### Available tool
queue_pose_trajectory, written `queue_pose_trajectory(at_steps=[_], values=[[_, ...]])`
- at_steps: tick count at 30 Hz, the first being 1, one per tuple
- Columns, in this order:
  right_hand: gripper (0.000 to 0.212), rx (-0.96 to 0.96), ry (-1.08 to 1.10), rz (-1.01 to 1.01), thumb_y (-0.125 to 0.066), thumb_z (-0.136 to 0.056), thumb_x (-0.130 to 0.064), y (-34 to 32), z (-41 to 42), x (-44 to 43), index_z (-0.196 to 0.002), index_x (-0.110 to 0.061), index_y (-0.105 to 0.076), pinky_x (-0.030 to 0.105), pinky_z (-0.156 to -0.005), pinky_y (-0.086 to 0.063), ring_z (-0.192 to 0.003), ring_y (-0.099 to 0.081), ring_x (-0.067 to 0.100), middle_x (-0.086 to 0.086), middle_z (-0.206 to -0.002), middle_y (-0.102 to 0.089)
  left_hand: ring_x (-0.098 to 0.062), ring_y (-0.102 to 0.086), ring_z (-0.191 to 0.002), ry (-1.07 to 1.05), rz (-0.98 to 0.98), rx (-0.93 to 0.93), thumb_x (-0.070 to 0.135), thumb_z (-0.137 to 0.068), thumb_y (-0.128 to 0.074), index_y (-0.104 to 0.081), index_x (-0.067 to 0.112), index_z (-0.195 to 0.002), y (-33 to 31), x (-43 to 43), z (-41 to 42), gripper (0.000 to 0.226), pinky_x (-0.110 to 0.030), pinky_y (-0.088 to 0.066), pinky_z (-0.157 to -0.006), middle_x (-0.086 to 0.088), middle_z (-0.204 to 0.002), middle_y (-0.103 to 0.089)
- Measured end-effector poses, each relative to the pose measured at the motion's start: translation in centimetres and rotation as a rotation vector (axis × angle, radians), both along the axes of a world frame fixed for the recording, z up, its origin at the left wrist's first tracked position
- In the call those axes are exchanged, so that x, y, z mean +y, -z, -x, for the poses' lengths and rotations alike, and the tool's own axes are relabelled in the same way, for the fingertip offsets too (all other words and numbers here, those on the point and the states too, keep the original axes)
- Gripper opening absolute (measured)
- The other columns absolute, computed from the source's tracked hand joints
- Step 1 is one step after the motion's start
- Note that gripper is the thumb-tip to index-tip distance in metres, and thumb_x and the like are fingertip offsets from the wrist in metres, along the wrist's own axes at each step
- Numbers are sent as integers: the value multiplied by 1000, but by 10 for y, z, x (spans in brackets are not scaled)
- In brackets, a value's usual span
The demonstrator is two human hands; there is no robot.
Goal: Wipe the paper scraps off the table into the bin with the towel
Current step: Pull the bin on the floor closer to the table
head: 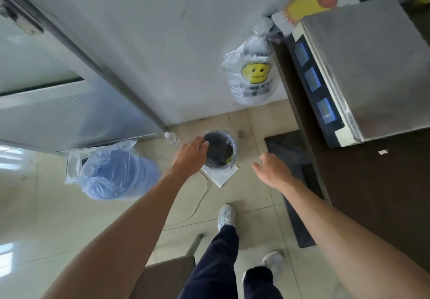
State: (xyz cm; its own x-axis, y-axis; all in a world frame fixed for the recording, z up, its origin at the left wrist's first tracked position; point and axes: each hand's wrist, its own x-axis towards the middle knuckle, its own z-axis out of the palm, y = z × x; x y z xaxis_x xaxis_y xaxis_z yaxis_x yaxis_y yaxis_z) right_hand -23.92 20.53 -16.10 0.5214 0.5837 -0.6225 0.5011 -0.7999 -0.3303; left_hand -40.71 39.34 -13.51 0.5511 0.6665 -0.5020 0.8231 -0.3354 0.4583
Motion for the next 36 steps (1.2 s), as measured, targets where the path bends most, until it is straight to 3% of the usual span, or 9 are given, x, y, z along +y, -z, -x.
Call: queue_pose_trajectory(at_steps=[3, 11, 18, 20, 22, 24, 27, 31, 36], values=[[44, 38, -124, 95, -43, -97, -44, 44, 6, 8, -125, -11, -52, 38, -88, -47, -110, -57, 28, 10, -124, -56, -37, -55, -128, 59, 95, 45, 59, -97, -18, -41, 26, -149, 41, 11, -1, 66, -50, -42, -108, -17, -141, -59], [39, 183, -22, 174, -42, -99, -41, 194, -3, 46, -126, -19, -59, 32, -84, -45, -109, -60, 21, 1, -128, -64, -31, -43, -142, 20, 176, 109, 45, -110, -26, -30, 27, -157, 188, 25, 10, 51, -44, -29, -116, -9, -157, -44], [34, 320, 108, 236, -48, -99, -35, 305, 0, 43, -128, -23, -61, 32, -96, -46, -116, -60, 22, -2, -130, -63, -31, -27, -152, -16, 228, 192, 49, -107, -32, -8, 34, -162, 326, 22, 39, 63, -47, -30, -118, -1, -170, 11], [30, 356, 139, 267, -51, -97, -27, 330, 3, 48, -124, -20, -61, 33, -95, -45, -114, -60, 23, 0, -124, -64, -30, -27, -152, -29, 268, 201, 49, -107, -33, -8, 33, -162, 355, 22, 39, 63, -47, -30, -118, -1, -171, 7], [10, 370, 178, 280, -53, -91, -24, 352, 4, 56, -92, -24, -63, 33, -77, -45, -91, -62, 20, 0, -94, -61, -30, -25, -153, -40, 278, 159, 50, -105, -38, -10, 37, -162, 376, 24, 33, 64, -48, -30, -119, 0, -171, 0], [23, 362, 220, 272, -51, -84, -22, 371, 3, 67, -66, -27, -36, 30, -58, -31, -74, -57, 21, -1, -77, -49, -29, -25, -153, -38, 265, 113, 52, -104, -39, -13, 40, -161, 397, 29, 28, 64, -49, -30, -119, 3, -171, -4], [11, 388, 354, 265, -48, -79, -29, 392, -1, 82, -79, -18, -44, 32, -60, -45, -84, -65, 25, 6, -92, -59, -29, -27, -152, -55, 248, 122, 50, -105, -40, -20, 38, -161, 420, 41, 25, 60, -49, -28, -120, 6, -170, -11], [60, 403, 421, 250, -43, -72, -40, 416, -12, 101, -122, -9, -55, 41, -83, -55, -98, -66, 31, 15, -114, -65, -33, -42, -143, -112, 236, 117, 55, -100, -46, -33, 44, -155, 441, 58, 24, 57, -52, -37, -116, 2, -166, -25], [29, 524, 687, 148, -55, -86, -10, 426, -21, 118, -114, -6, -62, 39, -89, -57, -97, -67, 26, 12, -104, -68, -23, -57, -103, -322, 314, 115, 28, -99, -56, -60, 28, -139, 446, 71, 9, 40, -30, -45, -88, -5, -132, -65]])
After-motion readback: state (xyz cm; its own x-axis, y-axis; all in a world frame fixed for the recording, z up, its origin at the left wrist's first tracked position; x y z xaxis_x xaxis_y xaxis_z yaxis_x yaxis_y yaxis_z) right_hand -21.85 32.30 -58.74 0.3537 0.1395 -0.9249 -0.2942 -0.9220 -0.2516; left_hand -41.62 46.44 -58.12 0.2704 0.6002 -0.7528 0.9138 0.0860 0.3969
